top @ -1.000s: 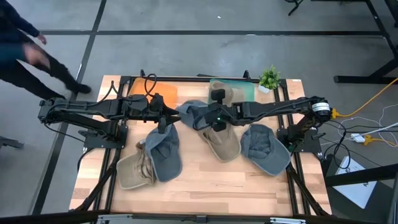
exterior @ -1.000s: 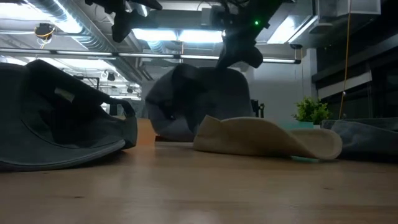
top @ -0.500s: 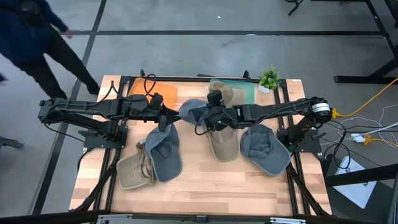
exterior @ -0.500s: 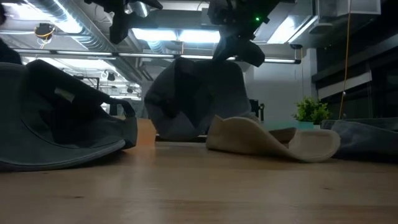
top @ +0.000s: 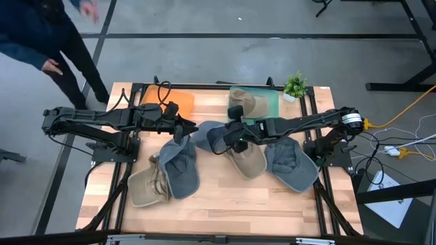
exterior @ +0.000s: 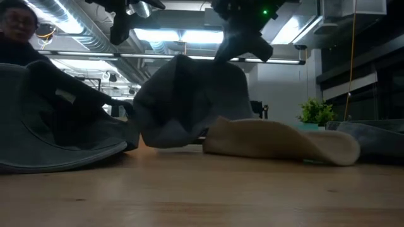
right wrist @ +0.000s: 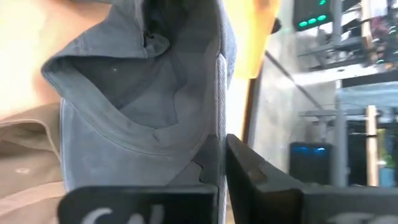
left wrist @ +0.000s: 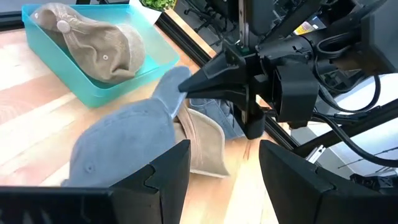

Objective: Pick & Place hat
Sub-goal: Put the middle gray cap into the orange bin

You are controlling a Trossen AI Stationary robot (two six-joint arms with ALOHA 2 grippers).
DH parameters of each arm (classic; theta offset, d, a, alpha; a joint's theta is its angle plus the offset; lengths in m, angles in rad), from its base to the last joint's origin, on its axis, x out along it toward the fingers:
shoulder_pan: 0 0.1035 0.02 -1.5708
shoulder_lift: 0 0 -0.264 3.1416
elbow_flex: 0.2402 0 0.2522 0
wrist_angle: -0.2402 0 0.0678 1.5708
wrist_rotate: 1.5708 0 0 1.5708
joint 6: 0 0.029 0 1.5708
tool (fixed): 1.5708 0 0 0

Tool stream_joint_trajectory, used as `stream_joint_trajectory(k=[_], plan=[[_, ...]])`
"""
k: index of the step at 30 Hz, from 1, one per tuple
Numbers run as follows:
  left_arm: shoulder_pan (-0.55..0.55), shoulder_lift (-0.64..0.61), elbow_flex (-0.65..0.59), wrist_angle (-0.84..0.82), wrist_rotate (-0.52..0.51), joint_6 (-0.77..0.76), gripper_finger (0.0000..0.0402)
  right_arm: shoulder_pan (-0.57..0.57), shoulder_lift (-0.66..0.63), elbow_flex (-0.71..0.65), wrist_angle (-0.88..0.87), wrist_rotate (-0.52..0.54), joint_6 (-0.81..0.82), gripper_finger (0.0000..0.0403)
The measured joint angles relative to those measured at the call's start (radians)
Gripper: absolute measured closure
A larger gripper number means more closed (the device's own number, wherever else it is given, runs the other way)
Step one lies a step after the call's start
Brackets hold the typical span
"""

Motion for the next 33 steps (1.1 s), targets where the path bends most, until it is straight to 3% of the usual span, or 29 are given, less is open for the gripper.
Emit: stream_joint_trajectory(k=[8,15,20,27,33], plan=[[0.000,0.000,0.000,0.000,0.000,0.000,0.0217,0.002,0.000,0.000,-0.024,-0.007,0.159,0.0392],[0.000,0.000,0.000,0.000,-0.003,0.000,0.0217,0.001,0.000,0.000,-0.010,0.224,0.089,0.0392],[0.000,0.000,0.000,-0.001,-0.008,-0.006,0.0217,0.002,0.000,0.000,-0.019,0.288,0.112,0.0391],[0.000,0.000,0.000,-0.001,-0.021,-0.018,0.0217,0.014,0.000,-0.004,-0.161,0.316,0.349,0.0391],[0.000,0.000,0.000,-0.001,-0.022,-0.017,0.0217,0.049,0.002,-0.096,-0.143,0.311,0.473,0.0391]])
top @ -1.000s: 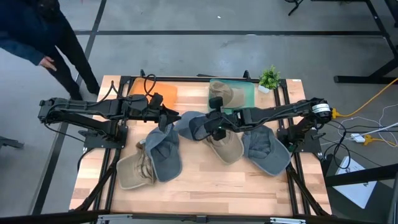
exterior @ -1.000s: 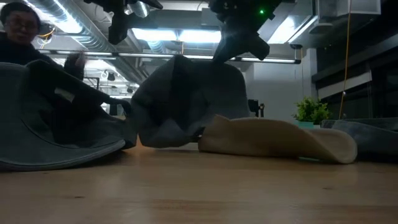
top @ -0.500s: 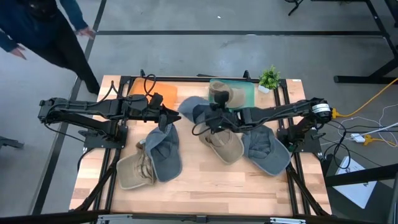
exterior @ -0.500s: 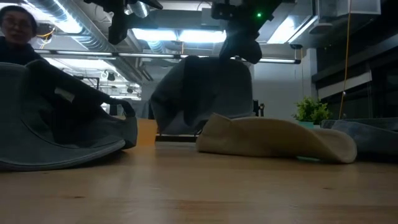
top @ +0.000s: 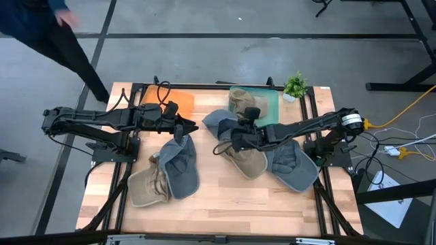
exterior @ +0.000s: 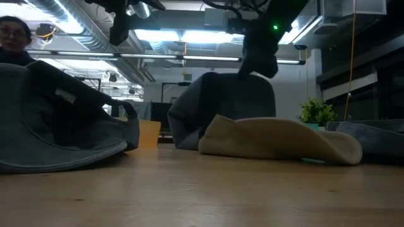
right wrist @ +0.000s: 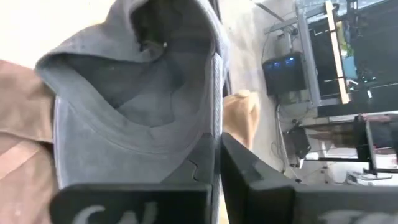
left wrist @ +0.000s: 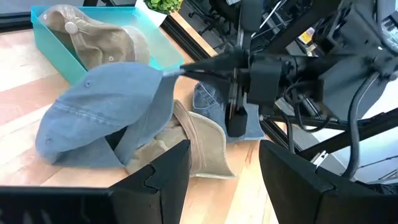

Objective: Pick & Place hat
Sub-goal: Put the middle gray cap into the orange bin

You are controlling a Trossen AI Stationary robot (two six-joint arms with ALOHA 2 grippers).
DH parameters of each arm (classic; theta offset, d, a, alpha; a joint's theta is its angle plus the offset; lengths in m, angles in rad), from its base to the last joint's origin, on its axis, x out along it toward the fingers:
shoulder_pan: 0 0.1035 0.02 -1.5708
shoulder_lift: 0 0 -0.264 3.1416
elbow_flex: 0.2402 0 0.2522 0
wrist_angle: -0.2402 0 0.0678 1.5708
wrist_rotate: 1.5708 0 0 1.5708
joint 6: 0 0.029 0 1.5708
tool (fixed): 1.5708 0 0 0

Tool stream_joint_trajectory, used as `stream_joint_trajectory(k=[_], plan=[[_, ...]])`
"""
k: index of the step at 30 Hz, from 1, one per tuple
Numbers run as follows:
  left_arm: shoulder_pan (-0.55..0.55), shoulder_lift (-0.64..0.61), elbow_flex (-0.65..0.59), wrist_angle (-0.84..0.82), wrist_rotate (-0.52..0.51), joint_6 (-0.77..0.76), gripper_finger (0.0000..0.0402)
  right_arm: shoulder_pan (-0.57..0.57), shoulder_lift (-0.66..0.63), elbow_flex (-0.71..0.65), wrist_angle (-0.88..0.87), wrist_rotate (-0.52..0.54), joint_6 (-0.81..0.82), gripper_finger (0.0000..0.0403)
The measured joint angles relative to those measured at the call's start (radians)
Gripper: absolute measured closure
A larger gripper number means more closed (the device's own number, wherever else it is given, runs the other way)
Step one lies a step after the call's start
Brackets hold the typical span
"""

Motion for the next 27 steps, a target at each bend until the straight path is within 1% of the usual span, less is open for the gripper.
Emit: stream_joint_trajectory(k=[3,7,14,16,19,23,25,27], plan=[[0.000,0.000,0.000,0.000,0.000,0.000,0.0217,0.028,0.000,-0.043,0.028,-0.016,0.075,0.0391],[0.000,0.000,0.000,0.000,0.000,0.000,0.0217,0.064,-0.001,-0.061,0.036,-0.048,0.163,0.0388],[0.000,0.000,0.000,0.000,0.000,0.001,0.0217,0.090,-0.002,-0.062,0.050,-0.138,0.275,0.0354],[0.000,0.000,0.000,0.000,0.000,0.002,0.0217,0.090,-0.002,-0.062,0.051,-0.142,0.299,0.0352],[0.000,0.000,0.000,0.000,-0.001,0.002,0.0217,0.089,-0.002,-0.062,0.052,-0.126,0.287,0.0363],[0.000,0.000,0.000,0.000,0.001,-0.021,0.0217,0.090,-0.002,-0.063,0.083,-0.101,0.212,0.0392],[0.000,0.000,0.000,0.001,0.023,-0.048,0.0217,0.090,-0.002,-0.063,0.101,-0.101,0.182,0.0388],[-0.001,0.010,0.000,0.007,0.087,-0.044,0.0217,0.090,-0.002,-0.063,0.108,-0.106,0.168,0.0375]])
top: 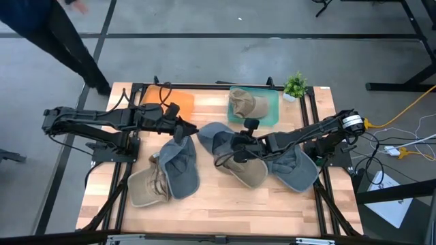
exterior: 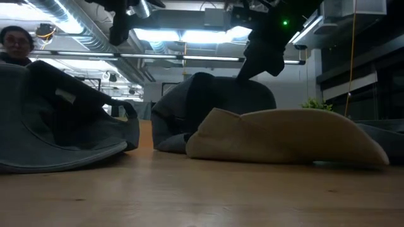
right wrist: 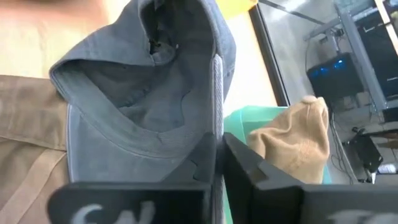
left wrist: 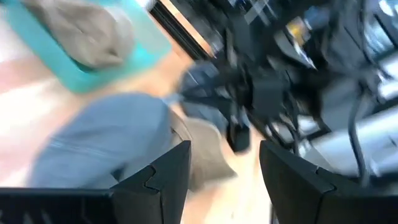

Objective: Pick & Place hat
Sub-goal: Put the middle gray cap into the orange bin

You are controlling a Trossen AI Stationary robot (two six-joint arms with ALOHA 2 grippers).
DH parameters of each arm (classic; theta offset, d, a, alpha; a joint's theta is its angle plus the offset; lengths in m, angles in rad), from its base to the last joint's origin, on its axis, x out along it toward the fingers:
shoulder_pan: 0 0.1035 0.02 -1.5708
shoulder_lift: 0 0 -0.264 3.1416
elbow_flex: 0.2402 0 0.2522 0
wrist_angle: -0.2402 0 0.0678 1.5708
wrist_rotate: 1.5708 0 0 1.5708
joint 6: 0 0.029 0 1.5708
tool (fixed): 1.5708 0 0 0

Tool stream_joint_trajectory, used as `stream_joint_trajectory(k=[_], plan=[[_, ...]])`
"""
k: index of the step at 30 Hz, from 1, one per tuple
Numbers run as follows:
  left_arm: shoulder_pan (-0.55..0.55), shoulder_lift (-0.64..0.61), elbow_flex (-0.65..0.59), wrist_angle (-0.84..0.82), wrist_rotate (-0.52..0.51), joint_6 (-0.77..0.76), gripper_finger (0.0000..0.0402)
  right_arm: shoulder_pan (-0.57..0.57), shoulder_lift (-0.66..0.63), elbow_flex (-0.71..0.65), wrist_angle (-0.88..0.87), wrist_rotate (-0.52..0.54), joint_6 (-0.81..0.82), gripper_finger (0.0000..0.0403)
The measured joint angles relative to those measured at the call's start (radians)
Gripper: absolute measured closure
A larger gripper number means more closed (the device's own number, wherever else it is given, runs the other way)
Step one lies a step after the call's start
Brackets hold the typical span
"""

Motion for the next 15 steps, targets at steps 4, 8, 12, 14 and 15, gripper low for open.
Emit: stream_joint_trajectory(k=[4,8,12,14,15], plan=[[-0.030,0.053,0.000,-0.013,0.046,0.076,0.0217,0.000,0.000,0.000,0.011,-0.011,-0.003,0.0367],[-0.049,0.128,0.000,-0.043,-0.107,0.152,0.0217,0.000,0.000,0.000,0.012,-0.052,-0.003,0.0390],[-0.037,0.199,-0.001,-0.056,-0.193,0.220,0.0217,0.000,0.000,0.000,0.015,-0.119,0.021,0.0386],[-0.024,0.233,-0.001,-0.055,-0.168,0.254,0.0217,0.000,0.000,0.000,0.015,-0.144,0.034,0.0379],[-0.019,0.249,-0.001,-0.054,-0.148,0.267,0.0217,0.000,0.000,0.000,0.015,-0.155,0.036,0.0377]])
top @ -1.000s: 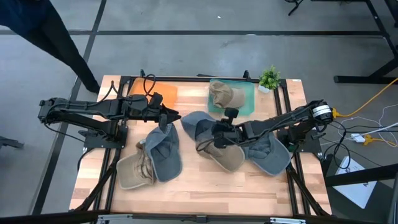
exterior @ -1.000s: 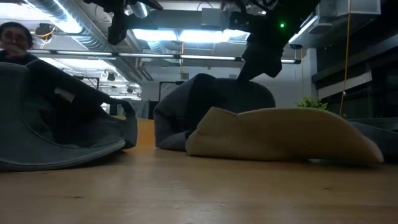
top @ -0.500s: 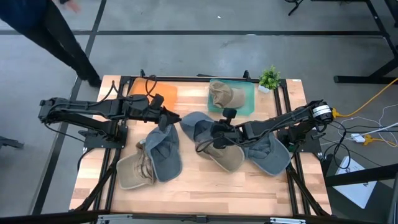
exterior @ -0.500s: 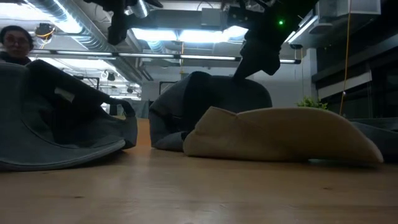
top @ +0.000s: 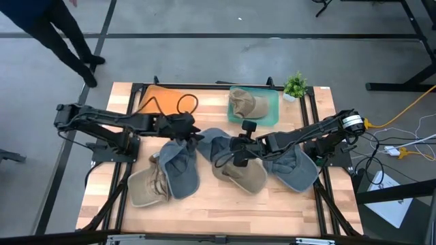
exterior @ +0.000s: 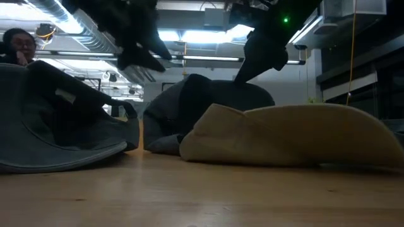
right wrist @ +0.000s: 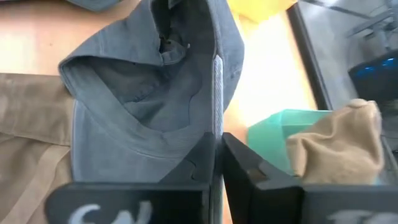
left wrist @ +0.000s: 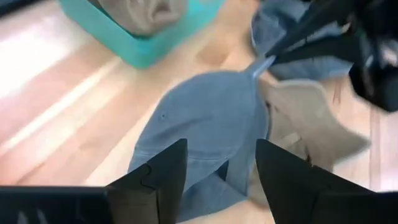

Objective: Pick & Place hat
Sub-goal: Put the middle gray cap into the orange bin

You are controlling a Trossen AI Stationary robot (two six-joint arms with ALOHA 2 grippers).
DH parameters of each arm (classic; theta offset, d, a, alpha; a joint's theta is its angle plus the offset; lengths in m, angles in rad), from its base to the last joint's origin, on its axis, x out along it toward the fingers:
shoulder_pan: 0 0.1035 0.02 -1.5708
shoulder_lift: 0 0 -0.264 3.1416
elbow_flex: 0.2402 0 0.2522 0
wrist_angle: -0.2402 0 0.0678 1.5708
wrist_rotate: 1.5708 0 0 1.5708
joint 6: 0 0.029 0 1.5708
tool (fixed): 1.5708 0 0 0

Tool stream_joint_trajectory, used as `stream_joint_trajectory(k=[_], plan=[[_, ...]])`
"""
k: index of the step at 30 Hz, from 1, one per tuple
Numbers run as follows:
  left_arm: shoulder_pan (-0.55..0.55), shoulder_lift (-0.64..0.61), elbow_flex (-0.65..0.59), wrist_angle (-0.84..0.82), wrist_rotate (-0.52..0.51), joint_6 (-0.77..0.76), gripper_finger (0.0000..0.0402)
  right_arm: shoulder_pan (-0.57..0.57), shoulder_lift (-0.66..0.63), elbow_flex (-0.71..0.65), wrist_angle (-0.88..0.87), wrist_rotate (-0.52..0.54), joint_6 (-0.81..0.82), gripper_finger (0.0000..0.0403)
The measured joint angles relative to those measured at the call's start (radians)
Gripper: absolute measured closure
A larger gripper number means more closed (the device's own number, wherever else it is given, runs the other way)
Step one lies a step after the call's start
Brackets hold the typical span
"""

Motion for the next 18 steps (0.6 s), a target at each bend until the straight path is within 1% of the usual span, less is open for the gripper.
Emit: stream_joint_trajectory(k=[3,7,11,14,18], plan=[[0.008,0.050,0.000,0.004,0.045,0.014,0.0217,0.000,0.000,0.000,0.000,-0.017,0.016,0.0382],[0.007,0.097,0.000,0.045,0.062,0.042,0.0217,0.000,0.000,0.000,0.006,-0.018,0.015,0.0394],[0.005,0.121,0.000,0.125,0.082,0.125,0.0216,0.000,0.000,0.000,0.016,-0.020,0.014,0.0384],[0.005,0.123,0.000,0.150,0.080,0.180,0.0212,0.000,0.000,0.000,0.019,-0.020,0.014,0.0378],[0.008,0.123,0.000,0.153,0.062,0.239,0.0194,0.000,0.000,0.000,0.020,-0.020,0.013,0.0384]])
